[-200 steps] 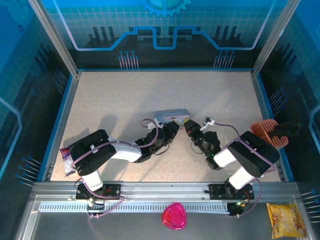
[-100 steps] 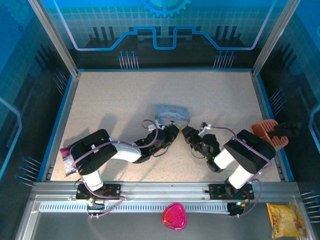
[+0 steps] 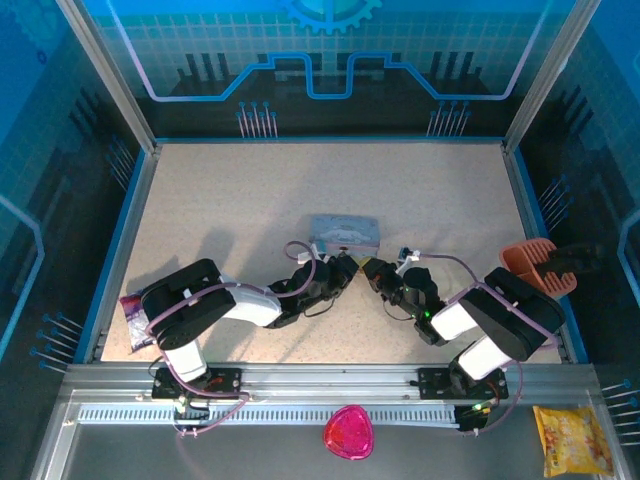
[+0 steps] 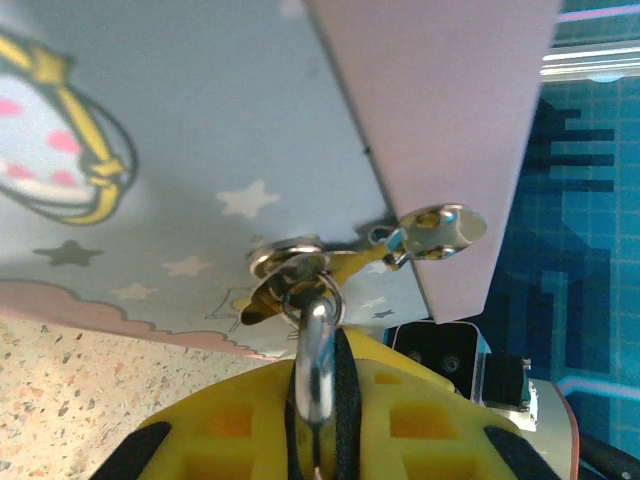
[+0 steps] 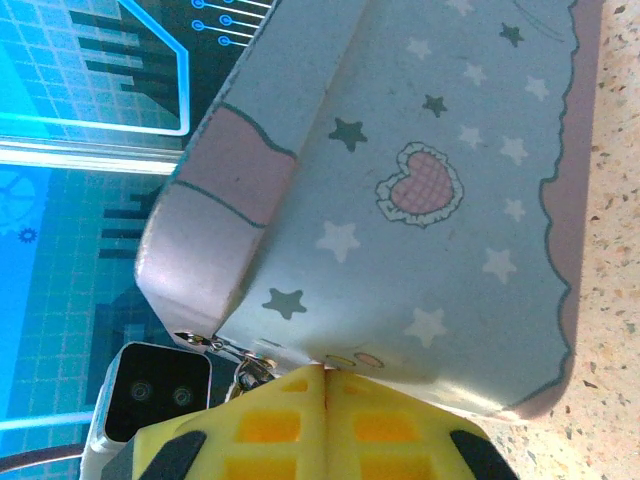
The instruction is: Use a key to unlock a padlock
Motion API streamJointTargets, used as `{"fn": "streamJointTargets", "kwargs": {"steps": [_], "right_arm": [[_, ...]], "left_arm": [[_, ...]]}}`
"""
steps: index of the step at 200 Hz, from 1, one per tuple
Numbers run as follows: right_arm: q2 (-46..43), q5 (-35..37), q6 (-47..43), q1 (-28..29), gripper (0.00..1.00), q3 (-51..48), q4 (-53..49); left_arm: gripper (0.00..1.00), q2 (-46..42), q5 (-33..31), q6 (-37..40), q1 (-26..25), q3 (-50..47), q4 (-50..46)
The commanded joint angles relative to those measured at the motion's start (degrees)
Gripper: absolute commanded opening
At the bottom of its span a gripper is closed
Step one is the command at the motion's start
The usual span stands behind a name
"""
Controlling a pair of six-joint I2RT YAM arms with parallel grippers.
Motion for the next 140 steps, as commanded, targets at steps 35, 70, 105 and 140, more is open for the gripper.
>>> {"fn": "streamJointTargets", "kwargs": {"steps": [35, 70, 105, 140], "right_arm": [[2.2, -13.9, 0.3, 3.6, 0.05, 3.1, 4.0], [0.6, -14.3, -0.9, 2.0, 0.11, 2.8, 2.4], [-5.3, -16.1, -5.0, -2.2, 0.22, 0.1, -5.5], [-10.7, -19.4, -8.6, -3.3, 0.32, 0.1, -14.2]], "left_arm": [[0.00, -0.2, 15.8, 2.3, -3.7, 2.6, 14.1], [0.00, 0.1, 15.9, 2.6, -3.1, 1.4, 13.3], [0.00, -0.4, 14.7, 4.0, -0.7, -2.1, 12.1], [0.00, -0.4, 15.2, 5.0, 1.6, -3.3, 13.0]]}}
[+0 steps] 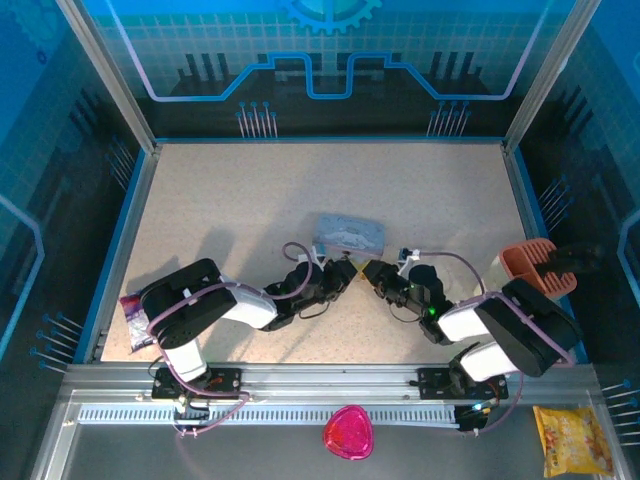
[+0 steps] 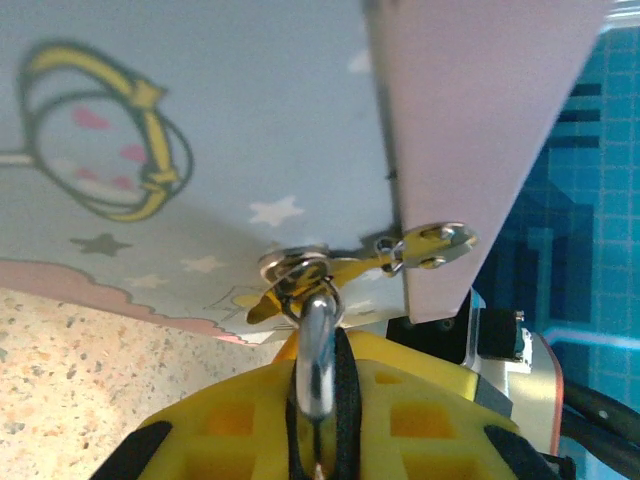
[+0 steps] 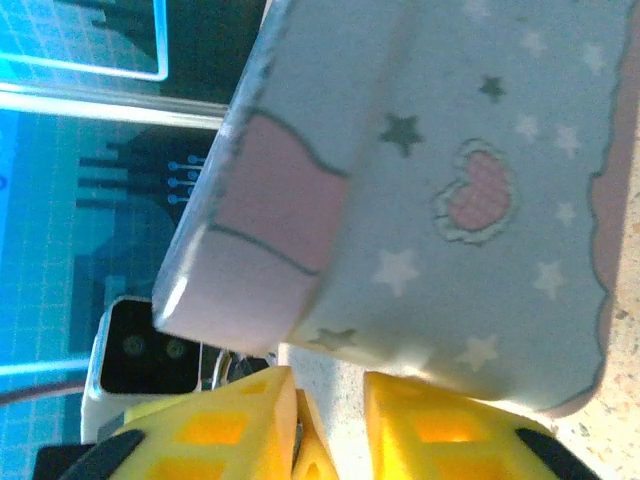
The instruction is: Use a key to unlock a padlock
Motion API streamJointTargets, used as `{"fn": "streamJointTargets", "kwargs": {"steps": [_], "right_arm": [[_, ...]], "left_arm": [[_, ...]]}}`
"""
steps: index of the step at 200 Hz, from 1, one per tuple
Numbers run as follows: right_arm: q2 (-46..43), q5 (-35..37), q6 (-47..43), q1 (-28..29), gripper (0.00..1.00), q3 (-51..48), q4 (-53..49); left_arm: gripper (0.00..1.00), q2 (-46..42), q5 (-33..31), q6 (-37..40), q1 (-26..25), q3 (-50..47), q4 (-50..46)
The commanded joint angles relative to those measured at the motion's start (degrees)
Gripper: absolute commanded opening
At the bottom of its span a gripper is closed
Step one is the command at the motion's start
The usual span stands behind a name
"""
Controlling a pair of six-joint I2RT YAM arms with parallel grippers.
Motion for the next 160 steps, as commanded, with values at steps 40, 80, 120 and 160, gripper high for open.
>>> {"fn": "streamJointTargets", "kwargs": {"steps": [40, 80, 120, 160], "right_arm": [[-4.4, -11.1, -3.0, 0.4, 0.32, -1.1, 0.3], [-6.8, -11.0, -3.1, 0.4, 0.30, -3.0, 0.4], [-8.3, -11.5, -3.2, 0.3, 0.30, -3.8, -0.2], [-9.6, -10.7, -3.9, -0.2, 0.24, -4.2, -0.8]], "left_arm": [[0.00, -0.2, 8.8, 3.3, 0.7, 0.4, 7.6], [0.00, 0.3, 9.1, 3.3, 1.8, -0.6, 8.0], [0.00, 1.1, 9.7, 3.0, 2.1, -0.4, 8.9], [0.00, 1.2, 10.3, 2.7, 2.1, -0.4, 9.0]]}}
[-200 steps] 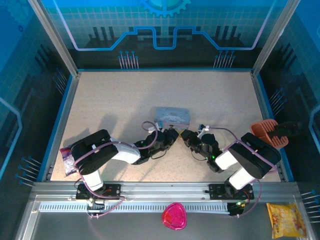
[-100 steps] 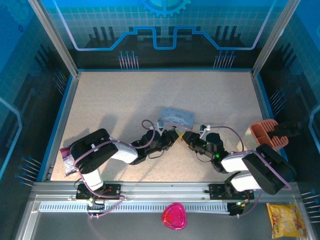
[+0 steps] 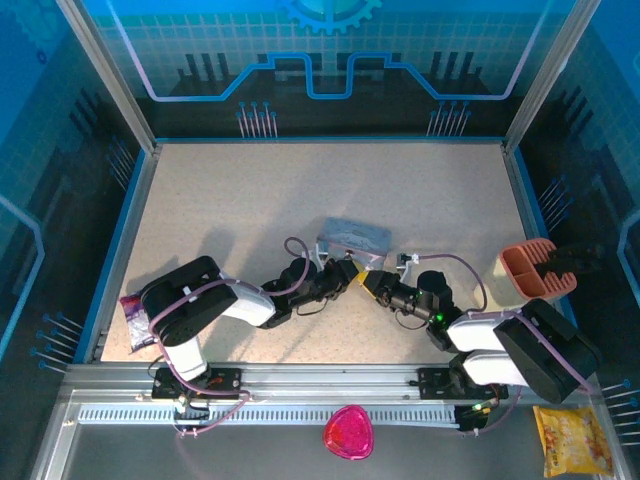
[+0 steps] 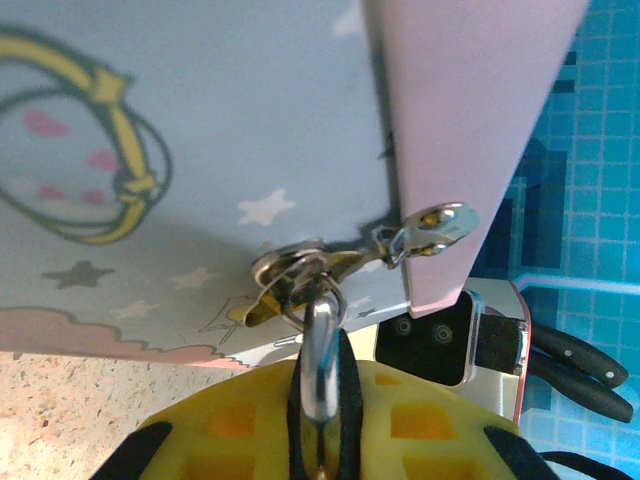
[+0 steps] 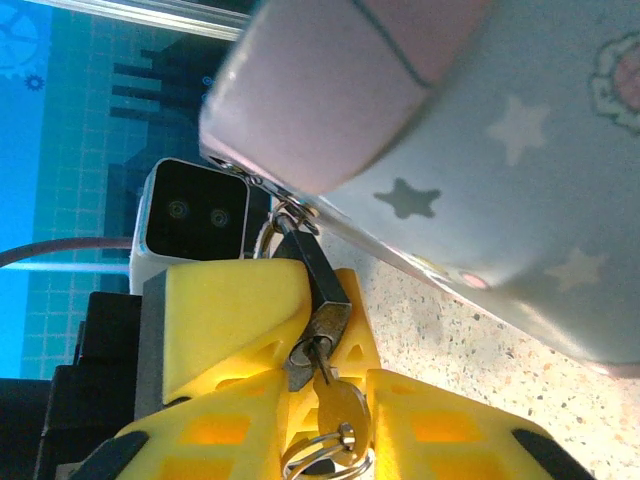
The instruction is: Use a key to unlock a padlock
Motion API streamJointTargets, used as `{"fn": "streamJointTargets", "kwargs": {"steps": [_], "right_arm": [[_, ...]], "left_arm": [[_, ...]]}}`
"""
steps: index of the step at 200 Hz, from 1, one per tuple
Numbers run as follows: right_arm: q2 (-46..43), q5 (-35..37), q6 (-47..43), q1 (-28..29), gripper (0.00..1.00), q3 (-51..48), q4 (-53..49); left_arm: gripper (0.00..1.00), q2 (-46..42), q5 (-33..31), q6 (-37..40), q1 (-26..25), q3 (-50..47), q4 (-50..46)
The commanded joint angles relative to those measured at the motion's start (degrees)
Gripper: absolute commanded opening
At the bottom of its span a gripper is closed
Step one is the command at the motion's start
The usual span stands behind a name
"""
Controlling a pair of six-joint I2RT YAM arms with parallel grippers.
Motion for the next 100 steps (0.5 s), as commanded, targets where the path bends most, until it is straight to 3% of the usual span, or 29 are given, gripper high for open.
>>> {"fn": "streamJointTargets", "kwargs": {"steps": [1, 51, 100], "right_arm": [[-1.5, -1.6, -1.5, 0.3, 0.24, -0.5, 1.1], [-0.8, -5.0, -0.9, -1.8, 0.19, 2.1, 1.9], [1.3, -6.9, -0.8, -3.2, 0.21, 4.3, 3.4]], "left_arm": [[0.00, 0.6, 2.0, 1.4, 0.1, 0.1, 5.1], [0.00, 0.5, 5.4, 1.6, -0.2, 3.1, 4.2], [0.00, 0.4, 6.7, 1.6, -1.4, 4.0, 3.4]]}}
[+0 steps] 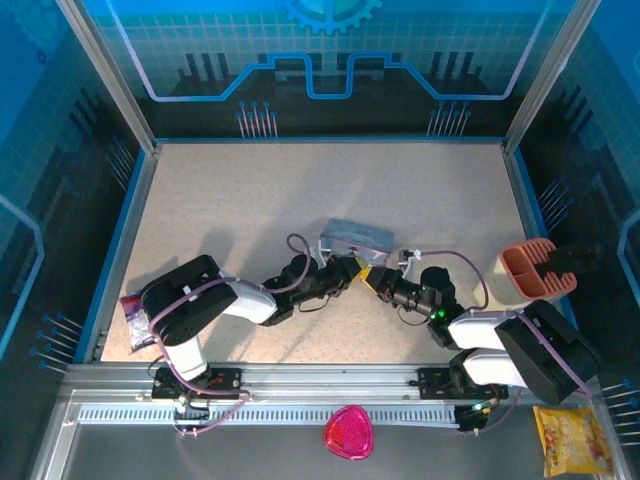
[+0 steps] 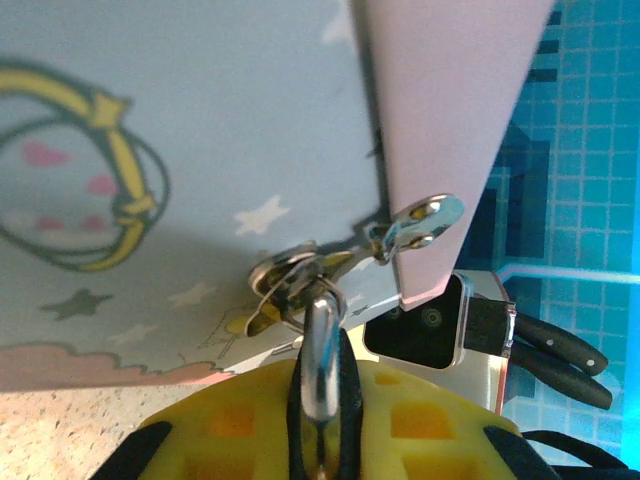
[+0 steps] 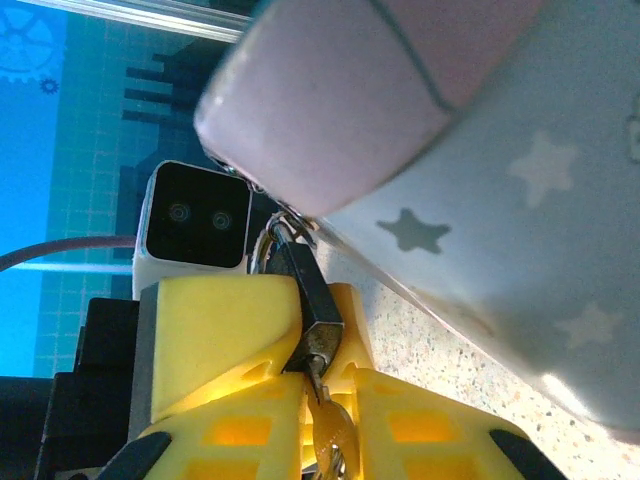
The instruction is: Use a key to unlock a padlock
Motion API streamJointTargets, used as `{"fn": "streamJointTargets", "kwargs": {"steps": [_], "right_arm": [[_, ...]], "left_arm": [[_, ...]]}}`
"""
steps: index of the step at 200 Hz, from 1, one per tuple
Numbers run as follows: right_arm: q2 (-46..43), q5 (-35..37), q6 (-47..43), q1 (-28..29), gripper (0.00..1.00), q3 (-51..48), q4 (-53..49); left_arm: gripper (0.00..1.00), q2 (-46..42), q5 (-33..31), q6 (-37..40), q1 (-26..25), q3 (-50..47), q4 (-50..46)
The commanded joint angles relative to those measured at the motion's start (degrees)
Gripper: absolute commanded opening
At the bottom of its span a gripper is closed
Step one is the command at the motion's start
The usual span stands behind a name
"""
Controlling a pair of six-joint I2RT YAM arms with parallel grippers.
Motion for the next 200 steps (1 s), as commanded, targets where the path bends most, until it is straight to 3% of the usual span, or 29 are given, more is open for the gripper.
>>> {"fn": "streamJointTargets", "kwargs": {"steps": [1, 106, 146, 200], "right_arm": [[1.4, -3.4, -0.4, -0.3, 0.21, 2.9, 3.9], [-2.2, -2.5, -1.9, -1.7, 0.34, -0.2, -0.2], [-6.2, -2.6, -3.0, -1.8, 0.30, 0.0, -5.0], [-7.6, -2.5, -3.4, -1.9, 0.16, -0.2, -6.7]], "left_arm": [[0.00, 0.3, 5.1, 1.5, -1.7, 2.3, 3.5], [0.00, -2.1, 2.4, 2.0, 0.0, -2.0, 2.6], [0.00, -1.5, 2.1, 1.4, 0.3, -2.5, 3.0], [0.00, -0.6, 2.8, 0.6, 0.3, -2.3, 4.9]]}}
